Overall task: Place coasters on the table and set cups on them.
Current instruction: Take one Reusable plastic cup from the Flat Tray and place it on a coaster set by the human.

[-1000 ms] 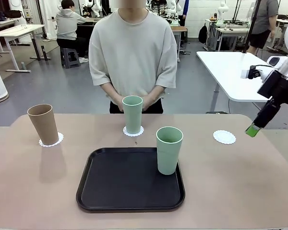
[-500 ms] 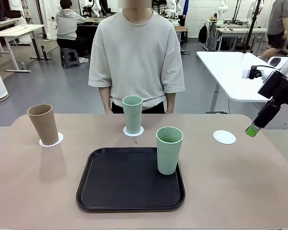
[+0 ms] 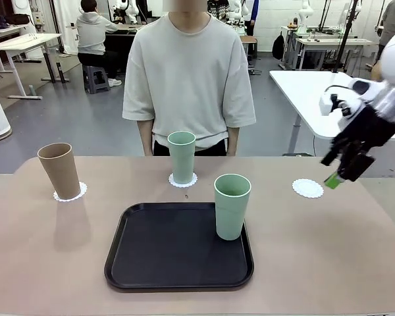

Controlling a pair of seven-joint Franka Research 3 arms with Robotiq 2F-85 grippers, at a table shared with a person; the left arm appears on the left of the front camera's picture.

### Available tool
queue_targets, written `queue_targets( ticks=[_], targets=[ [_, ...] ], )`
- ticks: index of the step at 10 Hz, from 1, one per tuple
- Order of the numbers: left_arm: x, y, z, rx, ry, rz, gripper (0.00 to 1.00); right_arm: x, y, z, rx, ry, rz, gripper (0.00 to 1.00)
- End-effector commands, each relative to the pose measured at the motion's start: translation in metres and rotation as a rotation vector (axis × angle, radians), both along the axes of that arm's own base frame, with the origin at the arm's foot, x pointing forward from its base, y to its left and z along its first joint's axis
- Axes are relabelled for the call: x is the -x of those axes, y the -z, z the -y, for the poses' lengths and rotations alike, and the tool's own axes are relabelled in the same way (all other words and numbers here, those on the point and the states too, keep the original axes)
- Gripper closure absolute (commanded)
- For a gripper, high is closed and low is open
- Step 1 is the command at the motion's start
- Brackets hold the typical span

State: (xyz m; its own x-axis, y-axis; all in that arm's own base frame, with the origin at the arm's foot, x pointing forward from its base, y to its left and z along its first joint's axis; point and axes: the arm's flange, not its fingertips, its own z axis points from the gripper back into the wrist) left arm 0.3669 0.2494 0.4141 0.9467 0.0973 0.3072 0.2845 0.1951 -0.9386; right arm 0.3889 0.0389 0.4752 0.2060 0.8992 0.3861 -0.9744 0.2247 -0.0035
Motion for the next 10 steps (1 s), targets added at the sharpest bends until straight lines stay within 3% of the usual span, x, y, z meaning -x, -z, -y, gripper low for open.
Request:
queue_targets(
  ticks=[1,4,7,8,10],
  targets=[
    [0.000,-0.002,-0.001,0.001,-0.009,-0.005,0.00,-0.020,0.031,-0.028,-0.133,-0.242,0.048,0.00],
    [0.000,-0.002,-0.001,0.001,-0.009,-0.005,0.00,-0.020,0.044,-0.058,-0.240,-0.417,0.059,0.00],
    [0.000,-0.002,-0.001,0.001,-0.009,-0.005,0.00,-0.019,0.045,-0.054,-0.289,-0.333,0.058,0.00],
    [0.000,-0.002,-0.001,0.001,-0.009,-0.005,0.00,-0.012,0.047,-0.066,-0.246,-0.402,0.067,0.00],
    [0.000,-0.002,-0.001,0.001,-0.009,-0.005,0.00,-0.012,0.047,-0.066,-0.246,-0.402,0.067,0.00]
  ],
)
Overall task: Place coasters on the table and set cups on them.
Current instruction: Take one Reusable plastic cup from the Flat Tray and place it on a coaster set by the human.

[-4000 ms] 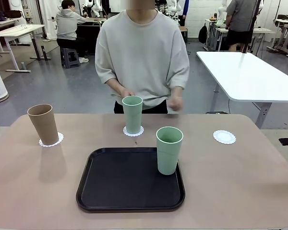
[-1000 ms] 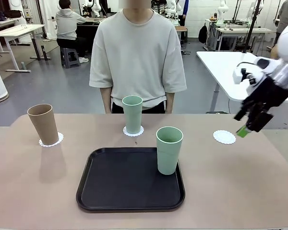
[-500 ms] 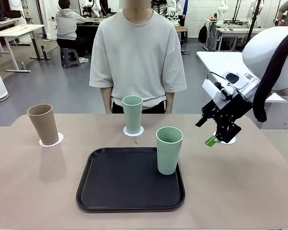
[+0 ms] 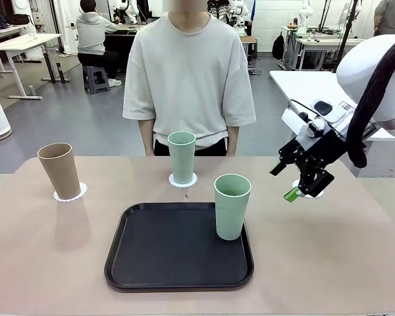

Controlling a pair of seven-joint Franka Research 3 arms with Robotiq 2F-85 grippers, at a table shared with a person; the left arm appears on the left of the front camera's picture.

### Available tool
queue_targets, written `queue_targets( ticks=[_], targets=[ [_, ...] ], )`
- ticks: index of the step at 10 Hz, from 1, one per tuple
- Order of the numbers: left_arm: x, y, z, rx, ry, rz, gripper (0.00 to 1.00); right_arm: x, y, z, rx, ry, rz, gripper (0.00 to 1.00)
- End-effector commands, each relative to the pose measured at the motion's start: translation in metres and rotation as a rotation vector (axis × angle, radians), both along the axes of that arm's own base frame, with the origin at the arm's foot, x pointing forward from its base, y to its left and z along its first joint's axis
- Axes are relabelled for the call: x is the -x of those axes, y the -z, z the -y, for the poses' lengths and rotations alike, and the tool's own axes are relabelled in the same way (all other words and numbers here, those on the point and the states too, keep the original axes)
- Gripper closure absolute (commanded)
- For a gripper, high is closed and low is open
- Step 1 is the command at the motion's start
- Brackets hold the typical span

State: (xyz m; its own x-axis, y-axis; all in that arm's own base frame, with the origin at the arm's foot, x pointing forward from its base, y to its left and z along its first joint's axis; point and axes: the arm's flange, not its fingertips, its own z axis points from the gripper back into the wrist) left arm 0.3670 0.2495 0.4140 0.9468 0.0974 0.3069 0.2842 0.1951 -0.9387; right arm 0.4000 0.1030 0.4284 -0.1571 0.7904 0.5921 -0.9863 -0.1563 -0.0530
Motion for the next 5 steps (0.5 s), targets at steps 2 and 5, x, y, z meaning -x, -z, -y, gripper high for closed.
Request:
queue_targets(
  ticks=[2,5],
  targets=[
    [0.000,-0.002,-0.001,0.001,-0.009,-0.005,0.00,-0.001,0.000,-0.002,-0.010,-0.013,0.008,0.00],
    [0.000,-0.002,-0.001,0.001,-0.009,-0.005,0.00,-0.009,0.011,0.006,-0.071,0.011,-0.014,0.00]
  ],
)
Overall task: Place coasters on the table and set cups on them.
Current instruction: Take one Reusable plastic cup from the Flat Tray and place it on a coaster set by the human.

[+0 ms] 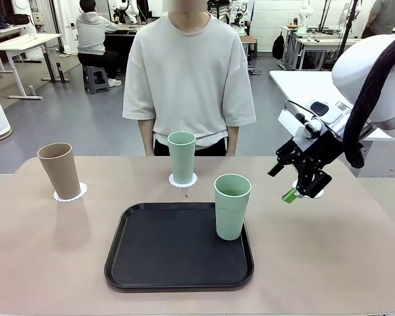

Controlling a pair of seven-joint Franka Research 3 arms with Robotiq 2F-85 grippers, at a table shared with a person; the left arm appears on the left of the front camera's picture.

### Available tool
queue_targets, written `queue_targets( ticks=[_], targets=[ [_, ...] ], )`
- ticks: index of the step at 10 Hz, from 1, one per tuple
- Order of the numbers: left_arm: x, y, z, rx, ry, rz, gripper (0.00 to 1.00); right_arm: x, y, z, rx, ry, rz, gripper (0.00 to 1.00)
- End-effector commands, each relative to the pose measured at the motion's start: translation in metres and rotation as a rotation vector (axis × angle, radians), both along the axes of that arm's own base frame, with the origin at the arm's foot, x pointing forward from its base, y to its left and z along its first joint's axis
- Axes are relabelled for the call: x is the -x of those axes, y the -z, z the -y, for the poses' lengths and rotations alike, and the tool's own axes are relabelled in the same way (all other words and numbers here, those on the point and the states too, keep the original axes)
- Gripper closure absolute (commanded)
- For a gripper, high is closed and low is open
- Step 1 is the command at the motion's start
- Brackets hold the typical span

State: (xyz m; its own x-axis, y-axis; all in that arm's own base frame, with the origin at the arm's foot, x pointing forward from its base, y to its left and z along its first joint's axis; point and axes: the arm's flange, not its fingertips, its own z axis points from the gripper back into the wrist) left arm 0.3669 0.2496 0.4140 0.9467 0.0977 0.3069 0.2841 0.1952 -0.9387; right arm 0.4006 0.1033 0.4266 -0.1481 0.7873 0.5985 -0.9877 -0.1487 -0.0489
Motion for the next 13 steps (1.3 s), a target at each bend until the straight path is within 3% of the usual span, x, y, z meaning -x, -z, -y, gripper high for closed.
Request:
queue_targets(
  ticks=[1,3,6,13],
  targets=[
    [0.000,-0.002,-0.001,0.001,-0.009,-0.005,0.00,-0.014,0.019,0.016,-0.146,0.006,-0.020,0.00],
    [0.000,-0.002,-0.001,0.001,-0.009,-0.005,0.00,-0.020,0.039,0.038,-0.315,0.035,-0.039,0.00],
    [0.000,-0.002,-0.001,0.001,-0.009,-0.005,0.00,-0.019,0.066,0.056,-0.447,-0.008,-0.006,0.00],
    [0.000,-0.002,-0.001,0.001,-0.009,-0.005,0.00,-0.031,0.112,0.022,-0.379,0.118,-0.164,0.00]
  ],
)
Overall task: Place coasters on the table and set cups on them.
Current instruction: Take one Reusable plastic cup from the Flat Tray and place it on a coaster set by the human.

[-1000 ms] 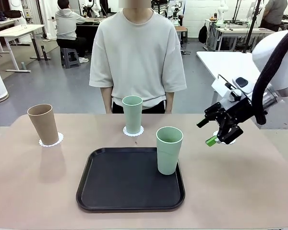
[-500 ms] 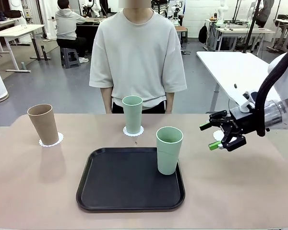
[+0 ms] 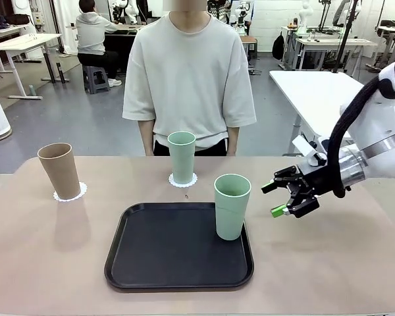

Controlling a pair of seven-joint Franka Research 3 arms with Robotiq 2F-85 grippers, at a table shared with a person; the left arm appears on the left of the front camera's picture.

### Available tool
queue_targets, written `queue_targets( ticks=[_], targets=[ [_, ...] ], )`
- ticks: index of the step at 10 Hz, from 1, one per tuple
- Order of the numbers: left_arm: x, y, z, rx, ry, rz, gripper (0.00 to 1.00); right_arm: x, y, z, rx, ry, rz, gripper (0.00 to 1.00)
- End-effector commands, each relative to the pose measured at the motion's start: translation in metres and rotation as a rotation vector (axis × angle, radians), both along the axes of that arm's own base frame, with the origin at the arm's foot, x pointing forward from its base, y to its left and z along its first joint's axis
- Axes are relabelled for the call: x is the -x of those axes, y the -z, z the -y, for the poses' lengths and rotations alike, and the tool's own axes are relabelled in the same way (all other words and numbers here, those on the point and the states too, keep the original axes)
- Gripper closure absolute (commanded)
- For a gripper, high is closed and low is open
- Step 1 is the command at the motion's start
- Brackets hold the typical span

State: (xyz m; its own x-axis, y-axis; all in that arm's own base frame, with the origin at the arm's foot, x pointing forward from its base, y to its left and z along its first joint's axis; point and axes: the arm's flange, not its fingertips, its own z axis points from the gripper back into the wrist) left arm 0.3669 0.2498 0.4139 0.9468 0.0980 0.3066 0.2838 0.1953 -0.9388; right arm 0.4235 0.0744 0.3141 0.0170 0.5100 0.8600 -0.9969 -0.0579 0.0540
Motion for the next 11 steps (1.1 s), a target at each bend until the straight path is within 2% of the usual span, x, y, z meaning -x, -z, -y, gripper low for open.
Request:
queue_targets(
  ticks=[1,4,5,11],
  targets=[
    [0.0003,-0.0018,-0.0004,0.001,-0.009,-0.005,0.00,-0.0095,0.0025,-0.0138,0.009,0.011,-0.038,0.00],
    [0.0003,-0.0018,-0.0004,0.001,-0.009,-0.005,0.00,-0.0112,-0.0025,-0.0162,0.051,0.043,-0.076,0.00],
    [0.0003,-0.0018,-0.0004,0.001,-0.009,-0.005,0.00,-0.0038,0.0034,-0.0135,0.012,-0.005,-0.040,0.00],
    [0.0003,-0.0018,-0.0004,0.001,-0.009,-0.005,0.00,-0.0038,0.0034,-0.0135,0.012,-0.005,-0.040,0.00]
  ],
)
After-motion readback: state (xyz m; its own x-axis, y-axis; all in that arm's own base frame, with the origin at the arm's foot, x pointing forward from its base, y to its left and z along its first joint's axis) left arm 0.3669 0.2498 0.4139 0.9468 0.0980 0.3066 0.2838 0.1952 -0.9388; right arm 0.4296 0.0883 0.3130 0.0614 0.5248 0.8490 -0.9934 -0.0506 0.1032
